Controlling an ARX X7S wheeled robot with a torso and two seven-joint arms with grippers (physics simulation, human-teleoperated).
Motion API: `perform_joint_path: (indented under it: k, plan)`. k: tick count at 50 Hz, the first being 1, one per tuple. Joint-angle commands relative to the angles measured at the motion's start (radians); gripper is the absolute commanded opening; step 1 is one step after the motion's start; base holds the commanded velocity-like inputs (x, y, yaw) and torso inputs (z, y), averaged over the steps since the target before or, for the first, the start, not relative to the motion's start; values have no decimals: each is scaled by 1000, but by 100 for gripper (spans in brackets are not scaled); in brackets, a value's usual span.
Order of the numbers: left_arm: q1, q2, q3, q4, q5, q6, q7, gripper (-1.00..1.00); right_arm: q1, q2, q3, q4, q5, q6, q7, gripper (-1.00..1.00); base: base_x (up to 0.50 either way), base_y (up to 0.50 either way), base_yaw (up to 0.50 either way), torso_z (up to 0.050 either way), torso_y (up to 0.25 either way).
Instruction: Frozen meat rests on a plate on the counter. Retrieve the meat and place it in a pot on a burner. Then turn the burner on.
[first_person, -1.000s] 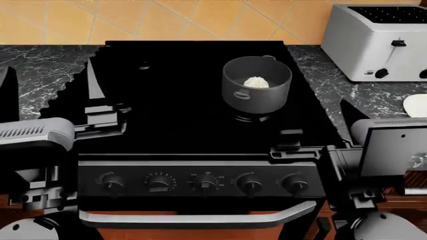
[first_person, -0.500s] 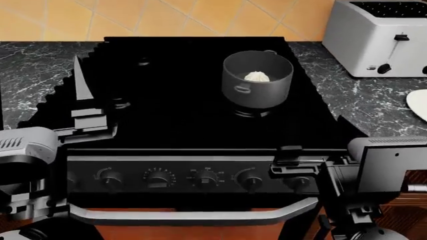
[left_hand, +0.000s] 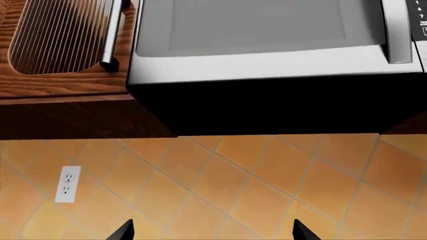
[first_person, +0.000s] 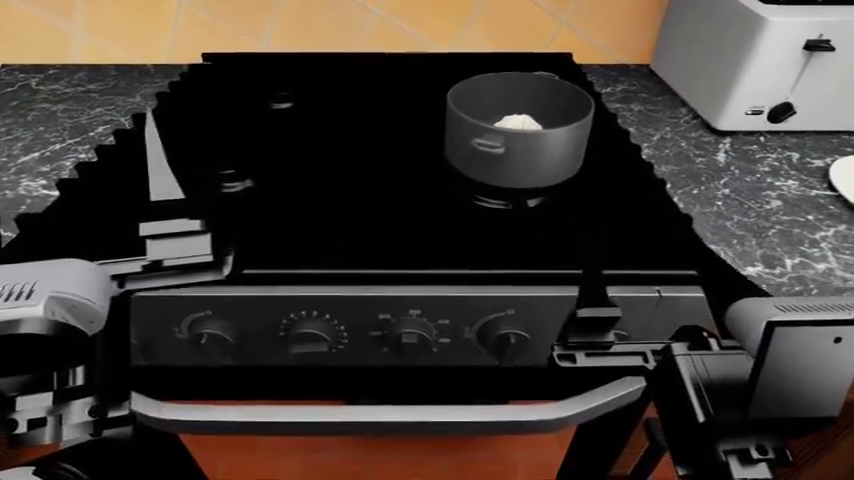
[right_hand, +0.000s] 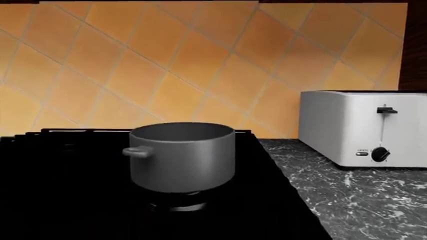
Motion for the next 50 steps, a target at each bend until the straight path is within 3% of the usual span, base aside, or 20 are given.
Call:
perform_joint_path:
  k: [1, 28, 50]
  plan:
    - [1, -10, -4, 29, -5, -6, -13, 100, -33, 15, 12, -24, 25, -2, 14, 100, 0, 0, 0, -50, 0]
    - [9, -17, -6, 34, -16, 38, -32, 100, -3, 21, -16, 26, 100, 51, 62, 100, 0, 0, 0, -50, 0]
    - [16, -21, -6, 30, -24, 68, -32, 100, 30, 15, -34, 67, 134, 112, 129, 100, 0, 0, 0, 0, 0]
